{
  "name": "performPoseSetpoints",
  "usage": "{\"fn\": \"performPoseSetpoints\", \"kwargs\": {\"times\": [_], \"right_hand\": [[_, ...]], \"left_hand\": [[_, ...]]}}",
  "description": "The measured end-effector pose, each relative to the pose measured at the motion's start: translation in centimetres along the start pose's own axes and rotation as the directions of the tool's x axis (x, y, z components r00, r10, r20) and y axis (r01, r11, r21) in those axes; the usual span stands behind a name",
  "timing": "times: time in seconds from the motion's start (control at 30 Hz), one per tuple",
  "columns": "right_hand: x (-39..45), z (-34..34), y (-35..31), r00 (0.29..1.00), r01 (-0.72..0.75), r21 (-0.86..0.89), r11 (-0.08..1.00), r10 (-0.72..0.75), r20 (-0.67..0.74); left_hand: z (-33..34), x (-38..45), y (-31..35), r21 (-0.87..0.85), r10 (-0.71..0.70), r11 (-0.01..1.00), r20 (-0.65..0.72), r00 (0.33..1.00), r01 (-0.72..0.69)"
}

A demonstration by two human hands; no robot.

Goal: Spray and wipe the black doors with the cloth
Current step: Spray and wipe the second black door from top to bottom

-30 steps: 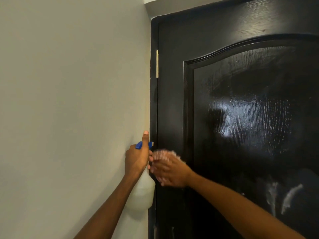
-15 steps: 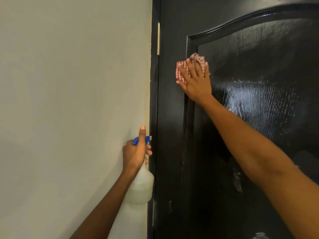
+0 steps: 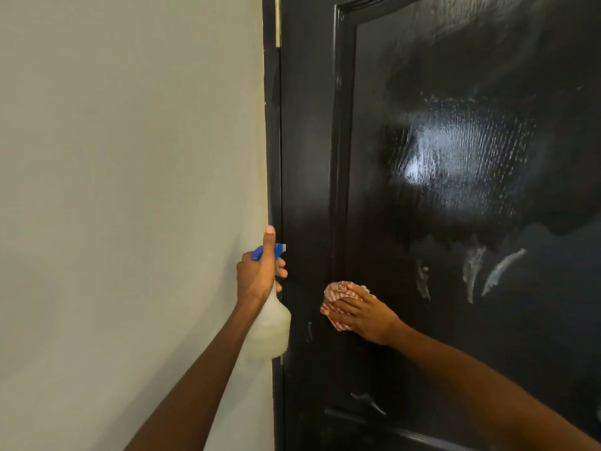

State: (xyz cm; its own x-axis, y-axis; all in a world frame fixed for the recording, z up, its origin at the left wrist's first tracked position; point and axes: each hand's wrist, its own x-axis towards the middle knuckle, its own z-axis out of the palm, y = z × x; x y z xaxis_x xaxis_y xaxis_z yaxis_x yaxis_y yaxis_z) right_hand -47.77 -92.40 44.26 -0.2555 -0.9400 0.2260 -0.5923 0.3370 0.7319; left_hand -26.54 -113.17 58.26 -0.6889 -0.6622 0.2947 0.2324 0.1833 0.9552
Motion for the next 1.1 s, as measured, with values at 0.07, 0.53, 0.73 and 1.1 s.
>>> {"fn": "performPoseSetpoints", "kwargs": {"times": [0.07,0.53,0.73,1.1], "right_hand": [[-0.5,-0.6,0.8,0.996,0.067,-0.071,0.995,-0.062,0.062],[5.5,-10.8,10.0,0.819,-0.477,0.269,0.836,0.535,-0.208],[8.0,-9.7,7.5,0.87,-0.393,0.281,0.876,0.453,-0.196],[9.5,-0.3,-4.3,0.98,-0.164,0.128,0.978,0.176,-0.094]], "left_hand": [[0.1,-0.5,-0.5,-0.012,-0.028,1.0,0.021,0.999,0.028],[0.5,-2.0,-6.1,-0.021,-0.257,0.966,-0.06,0.964,0.257],[0.0,-3.8,-9.2,0.028,-0.274,0.961,-0.003,0.962,0.274],[-0.2,-6.9,-16.1,0.002,-0.243,0.969,-0.161,0.957,0.246]]}}
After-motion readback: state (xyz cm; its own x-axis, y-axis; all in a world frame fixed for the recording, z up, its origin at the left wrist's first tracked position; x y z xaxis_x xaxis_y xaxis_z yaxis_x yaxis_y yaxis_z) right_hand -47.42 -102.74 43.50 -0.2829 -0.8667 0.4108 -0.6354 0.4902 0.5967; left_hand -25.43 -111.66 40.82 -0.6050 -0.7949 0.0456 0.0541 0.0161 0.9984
